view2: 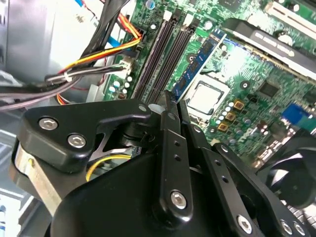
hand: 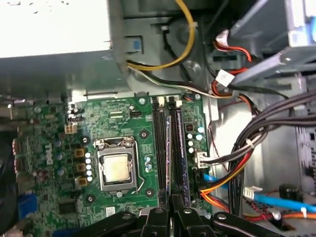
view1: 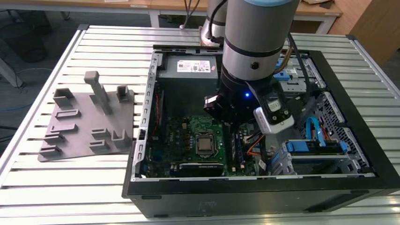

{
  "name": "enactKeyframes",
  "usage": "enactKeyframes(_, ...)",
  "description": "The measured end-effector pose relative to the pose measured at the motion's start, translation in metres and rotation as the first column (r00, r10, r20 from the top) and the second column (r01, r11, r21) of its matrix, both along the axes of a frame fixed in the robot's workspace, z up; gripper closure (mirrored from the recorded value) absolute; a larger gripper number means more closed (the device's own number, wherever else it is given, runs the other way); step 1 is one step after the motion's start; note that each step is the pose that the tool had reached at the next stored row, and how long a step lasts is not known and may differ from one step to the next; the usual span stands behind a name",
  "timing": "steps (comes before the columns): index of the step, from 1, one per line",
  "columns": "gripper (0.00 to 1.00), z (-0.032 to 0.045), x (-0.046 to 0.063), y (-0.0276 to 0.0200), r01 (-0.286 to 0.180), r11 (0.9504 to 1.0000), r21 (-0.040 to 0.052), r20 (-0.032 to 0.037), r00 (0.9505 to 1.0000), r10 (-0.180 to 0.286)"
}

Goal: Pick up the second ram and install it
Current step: 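Insert the second ram into the second slot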

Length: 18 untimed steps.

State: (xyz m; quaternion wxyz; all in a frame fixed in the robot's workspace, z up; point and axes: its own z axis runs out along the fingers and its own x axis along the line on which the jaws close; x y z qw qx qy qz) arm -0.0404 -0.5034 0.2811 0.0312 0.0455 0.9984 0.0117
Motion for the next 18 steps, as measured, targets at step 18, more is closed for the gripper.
enactKeyframes(18,0.86,-0.0033,0.0,0.0002,-0.038,0.9993,0.0,0.0,0.9993,0.038)
